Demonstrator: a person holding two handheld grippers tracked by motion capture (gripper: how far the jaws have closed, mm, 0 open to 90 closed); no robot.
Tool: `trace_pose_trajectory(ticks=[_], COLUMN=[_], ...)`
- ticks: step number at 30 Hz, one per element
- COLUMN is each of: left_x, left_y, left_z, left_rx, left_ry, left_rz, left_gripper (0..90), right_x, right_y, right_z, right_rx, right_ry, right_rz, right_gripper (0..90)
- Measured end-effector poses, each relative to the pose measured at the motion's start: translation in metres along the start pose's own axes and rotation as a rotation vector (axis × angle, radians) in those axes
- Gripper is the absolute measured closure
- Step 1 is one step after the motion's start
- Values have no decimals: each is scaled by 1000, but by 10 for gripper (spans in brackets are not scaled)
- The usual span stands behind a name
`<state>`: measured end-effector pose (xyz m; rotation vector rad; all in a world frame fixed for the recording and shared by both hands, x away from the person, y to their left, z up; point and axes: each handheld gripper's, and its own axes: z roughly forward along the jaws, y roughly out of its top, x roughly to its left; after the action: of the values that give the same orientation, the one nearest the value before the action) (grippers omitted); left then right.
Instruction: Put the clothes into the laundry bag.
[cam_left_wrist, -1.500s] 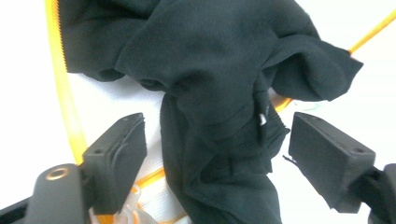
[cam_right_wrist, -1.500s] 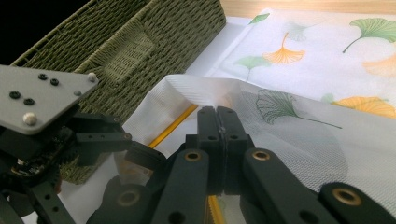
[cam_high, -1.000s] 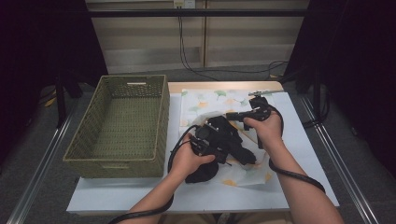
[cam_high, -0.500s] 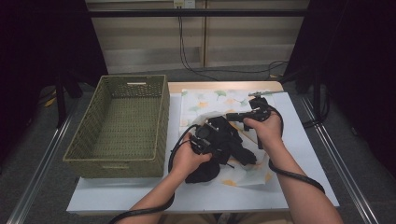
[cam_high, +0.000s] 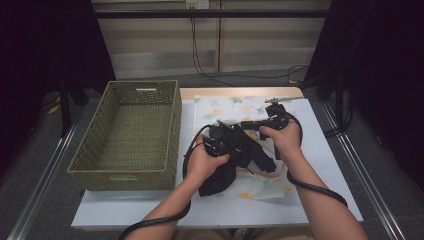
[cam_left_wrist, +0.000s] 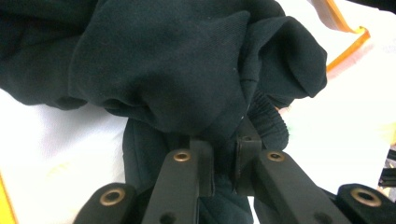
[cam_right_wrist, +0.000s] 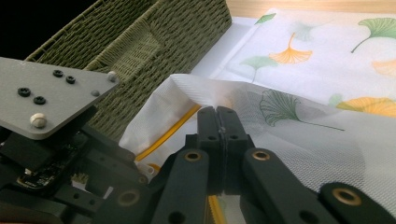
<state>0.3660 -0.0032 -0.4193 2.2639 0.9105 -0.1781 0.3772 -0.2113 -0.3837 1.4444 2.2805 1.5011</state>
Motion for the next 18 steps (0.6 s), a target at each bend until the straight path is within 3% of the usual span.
trace_pose_trajectory(ticks=[8,18], left_x=[4,10], left_y=[6,8], left_z=[7,10], left_rx=[-33,-79], left_ry=[29,70], left_rz=[-43,-45], left_gripper=[822,809], right_x=[1,-1], right_y=[2,0], right_z=[-1,-5], right_rx=[-2,-7], right_ry=[5,9], right_rz=[-1,3], right_gripper=[900,900])
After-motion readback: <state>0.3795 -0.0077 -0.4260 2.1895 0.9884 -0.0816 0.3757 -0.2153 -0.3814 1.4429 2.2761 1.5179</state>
